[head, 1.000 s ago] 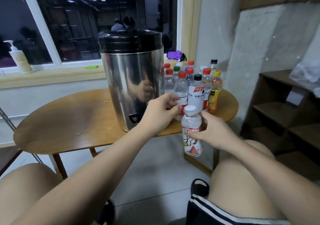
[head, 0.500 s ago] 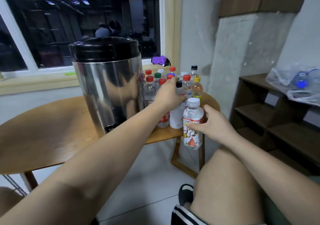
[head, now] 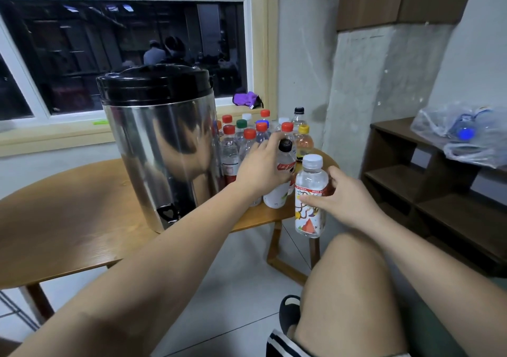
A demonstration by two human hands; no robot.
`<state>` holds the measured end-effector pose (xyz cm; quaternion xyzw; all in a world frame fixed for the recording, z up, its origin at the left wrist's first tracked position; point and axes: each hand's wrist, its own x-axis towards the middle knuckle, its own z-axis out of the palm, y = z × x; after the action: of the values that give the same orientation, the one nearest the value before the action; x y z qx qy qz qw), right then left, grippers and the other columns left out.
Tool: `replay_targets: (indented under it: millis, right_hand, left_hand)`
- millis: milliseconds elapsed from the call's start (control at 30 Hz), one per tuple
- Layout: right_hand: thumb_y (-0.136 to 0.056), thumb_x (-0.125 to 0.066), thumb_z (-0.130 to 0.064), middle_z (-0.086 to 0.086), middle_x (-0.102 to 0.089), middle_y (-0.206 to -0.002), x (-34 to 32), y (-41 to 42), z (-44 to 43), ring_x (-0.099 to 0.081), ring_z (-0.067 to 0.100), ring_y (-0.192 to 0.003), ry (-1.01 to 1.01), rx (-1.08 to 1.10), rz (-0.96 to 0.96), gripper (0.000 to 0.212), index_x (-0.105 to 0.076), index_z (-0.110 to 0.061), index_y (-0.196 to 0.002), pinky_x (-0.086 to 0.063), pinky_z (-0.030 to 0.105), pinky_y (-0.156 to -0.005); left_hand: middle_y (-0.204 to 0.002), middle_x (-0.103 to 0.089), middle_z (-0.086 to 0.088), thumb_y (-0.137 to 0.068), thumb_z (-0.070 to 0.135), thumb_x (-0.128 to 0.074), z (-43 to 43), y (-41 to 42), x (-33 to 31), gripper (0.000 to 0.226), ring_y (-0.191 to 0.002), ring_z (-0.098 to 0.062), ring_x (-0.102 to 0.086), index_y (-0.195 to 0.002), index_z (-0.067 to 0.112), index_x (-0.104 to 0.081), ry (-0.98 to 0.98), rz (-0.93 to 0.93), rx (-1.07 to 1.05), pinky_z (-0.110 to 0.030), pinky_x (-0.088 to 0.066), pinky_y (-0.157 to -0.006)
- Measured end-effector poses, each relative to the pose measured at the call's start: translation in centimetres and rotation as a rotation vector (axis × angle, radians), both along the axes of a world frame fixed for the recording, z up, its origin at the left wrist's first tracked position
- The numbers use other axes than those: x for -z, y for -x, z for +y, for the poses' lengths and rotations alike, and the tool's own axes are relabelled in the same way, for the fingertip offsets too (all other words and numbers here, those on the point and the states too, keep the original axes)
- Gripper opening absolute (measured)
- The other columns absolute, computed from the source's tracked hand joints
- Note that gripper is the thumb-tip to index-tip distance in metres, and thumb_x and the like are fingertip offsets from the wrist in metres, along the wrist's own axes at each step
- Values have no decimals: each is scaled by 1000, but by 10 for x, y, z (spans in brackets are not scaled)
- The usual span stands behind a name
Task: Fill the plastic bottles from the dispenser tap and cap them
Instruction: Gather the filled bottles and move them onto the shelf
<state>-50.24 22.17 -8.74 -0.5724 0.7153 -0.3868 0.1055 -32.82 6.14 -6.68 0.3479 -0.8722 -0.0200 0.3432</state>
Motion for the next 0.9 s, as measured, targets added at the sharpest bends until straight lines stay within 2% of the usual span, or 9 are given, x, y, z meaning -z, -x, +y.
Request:
replay_targets:
  millis: [67, 133, 267, 400, 500, 600, 700, 800, 900]
  right_hand:
    - [-73, -93, -63, -17, -76, -111, 0, 1, 0, -72, 2, -100, 3, -2, -13, 59, -65, -32, -115, -62, 34, -84]
    - [-73, -93, -62, -16, -76, -114, -1, 0, 1, -73, 3, -102, 2, -10, -23, 60, -65, -33, -117, -63, 36, -87]
    - [-75, -93, -59, -15, -77, -116, -5, -5, 3, -73, 5, -103, 5, -23, -46, 58, -65, -33, -119, -63, 35, -87]
    - [-72, -95, -61, -18, -78, -113, -13, -8, 6, -74, 2, -102, 33, -41, -73, 60, -67, -33, -118, -63, 38, -90]
    - [-74, -94, -57, -18, -76, -121, -26, -14, 12, -73, 2, -107, 49, -95, -99, 66, -65, -37, -130, -63, 37, -94]
    - [-75, -96, -47, -19, -76, -122, -47, -24, 19, -73, 1, -109, 97, -152, -134, 60, -64, -45, -125, -63, 40, -97]
    - [-73, -96, -51, -21, -76, -124, -71, -42, 23, -72, 0, -113, 107, -226, -141, 66, -64, -46, -130, -61, 42, -102]
    - [-69, -96, -58, -27, -75, -124, -92, -73, 20, -71, -3, -115, 131, -316, -138, 71, -64, -48, -132, -60, 41, -101]
    - [-74, -96, -44, -26, -76, -120, -113, -117, 13, -72, -5, -110, 137, -416, -164, 64, -66, -41, -130, -62, 35, -96]
  left_hand:
    - [-129, -70, -3, -81, 43, -90, 3, 1, 4, 96, -93, -20, -69, -154, 32, -29, -103, 50, 13, -27, -51, -63]
    - [-111, -73, -3, -84, 42, -89, 4, 2, 7, 92, -77, -14, -67, -153, 28, -29, -203, 67, 12, -22, -42, -54]
    - [-106, -72, -1, -85, 41, -90, 5, 1, 7, 83, -86, -19, -67, -147, 19, -40, -260, 82, 2, -22, -41, -57]
    - [-106, -73, 3, -82, 53, -91, 17, -11, -1, 87, -79, -7, -64, -146, 18, -45, -262, 108, 32, -19, -44, -57]
    - [-110, -74, 8, -77, 59, -92, 35, -34, -22, 95, -86, -2, -66, -151, 19, -47, -271, 147, 39, -25, -58, -70]
    - [-125, -72, 14, -73, 59, -94, 59, -69, -52, 92, -101, -3, -69, -148, 25, -53, -281, 211, 39, -23, -61, -81]
    - [-114, -76, 18, -73, 53, -96, 81, -114, -85, 74, -96, 7, -72, -134, 31, -61, -330, 295, 40, -17, -61, -76]
    - [-110, -77, 17, -74, 49, -97, 100, -161, -113, 69, -96, 6, -74, -130, 32, -62, -385, 358, 21, -24, -65, -77]
    - [-108, -79, 15, -73, 45, -98, 111, -209, -131, 64, -96, 1, -77, -125, 32, -63, -394, 413, -29, -30, -67, -78]
